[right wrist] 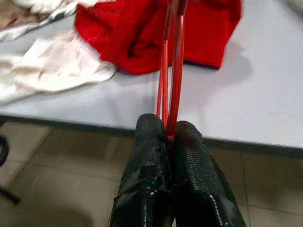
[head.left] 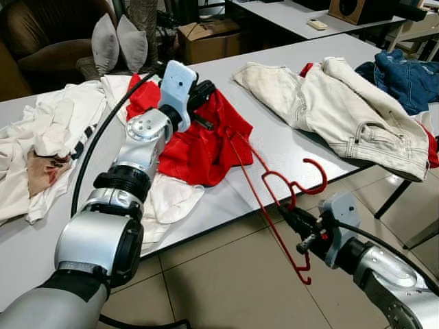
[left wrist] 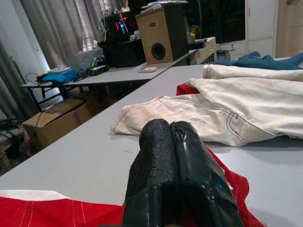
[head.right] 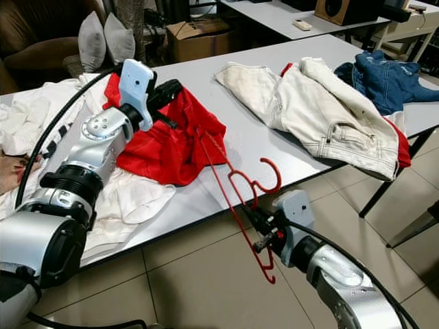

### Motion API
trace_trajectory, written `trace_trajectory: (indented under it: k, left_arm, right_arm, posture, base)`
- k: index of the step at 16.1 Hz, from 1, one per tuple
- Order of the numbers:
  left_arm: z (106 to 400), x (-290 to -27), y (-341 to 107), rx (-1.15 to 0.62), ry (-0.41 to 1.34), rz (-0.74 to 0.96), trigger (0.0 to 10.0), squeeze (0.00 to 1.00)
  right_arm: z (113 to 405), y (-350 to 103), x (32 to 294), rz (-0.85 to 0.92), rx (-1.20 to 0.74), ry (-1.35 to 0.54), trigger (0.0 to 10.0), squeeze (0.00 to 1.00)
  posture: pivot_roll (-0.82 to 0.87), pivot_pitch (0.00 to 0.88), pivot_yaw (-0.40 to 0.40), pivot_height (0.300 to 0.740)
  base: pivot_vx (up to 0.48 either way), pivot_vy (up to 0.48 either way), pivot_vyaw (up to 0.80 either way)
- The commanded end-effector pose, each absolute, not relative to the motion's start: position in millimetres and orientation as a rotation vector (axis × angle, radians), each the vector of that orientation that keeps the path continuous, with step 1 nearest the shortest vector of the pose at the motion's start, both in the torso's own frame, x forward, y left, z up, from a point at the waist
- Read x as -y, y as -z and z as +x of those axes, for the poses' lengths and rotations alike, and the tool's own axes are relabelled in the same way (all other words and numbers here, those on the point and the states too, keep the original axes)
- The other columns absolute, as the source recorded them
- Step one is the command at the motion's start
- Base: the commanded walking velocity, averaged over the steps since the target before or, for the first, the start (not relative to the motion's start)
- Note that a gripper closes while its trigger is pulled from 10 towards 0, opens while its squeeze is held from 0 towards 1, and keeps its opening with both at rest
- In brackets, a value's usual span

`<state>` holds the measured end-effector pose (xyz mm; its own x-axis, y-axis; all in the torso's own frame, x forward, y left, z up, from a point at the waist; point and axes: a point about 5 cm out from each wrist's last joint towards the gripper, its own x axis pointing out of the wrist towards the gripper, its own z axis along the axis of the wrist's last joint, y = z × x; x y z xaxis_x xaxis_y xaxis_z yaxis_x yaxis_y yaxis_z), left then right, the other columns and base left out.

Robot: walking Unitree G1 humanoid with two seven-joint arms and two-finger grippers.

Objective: Hang hanger

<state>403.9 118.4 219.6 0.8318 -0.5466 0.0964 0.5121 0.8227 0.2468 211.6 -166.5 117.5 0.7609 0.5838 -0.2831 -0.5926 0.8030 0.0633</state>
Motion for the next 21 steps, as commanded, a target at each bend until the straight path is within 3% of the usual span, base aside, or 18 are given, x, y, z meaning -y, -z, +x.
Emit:
trace_trajectory:
  k: [1,5,8,14,21]
  left_arm:
    - [405.1,-117.7,-228.1,0.185,0.569,0.223,0.0,0.0]
    - [405.0,-117.9,-228.1,0.182,0.567,0.223,0.0,0.0]
    - [403.6,-114.7,-225.3,0.181,0.582,0.229,0.0,0.0]
    - [403.5,-113.5,-223.3,0.167,0.589,0.249,0.0,0.0]
    - [400.2,-99.8,-219.4,0.16,0.652,0.258,0.0,0.0]
  right_arm:
    - [209.2,-115.7,163.7,-0.038,-0.32,-0.672,10.0,0.0]
    - [209.3,-114.2,160.9,-0.028,-0.342,-0.724,10.0,0.0]
    - [220.4,-110.4,168.9,-0.035,-0.32,-0.63,10.0,0.0]
    - [226.8,-120.7,177.4,-0.016,-0.287,-0.613,10.0,0.0]
    - [243.4,-124.1,168.5,0.001,-0.271,-0.653,10.0,0.0]
  posture:
    - [-0.29,0.0,0.07,0.74]
    - [-0.29,0.0,0.062,0.74]
    - [-0.29,0.0,0.061,0.74]
    - [-0.29,0.0,0.065,0.74]
    - [-0.29,0.0,0.068,0.74]
  base:
    - [0.0,0.0,0.0]
    - [0.0,0.0,0.0]
    - [0.0,0.0,0.0]
    - [0.0,0.0,0.0]
    - [0.0,0.0,0.0]
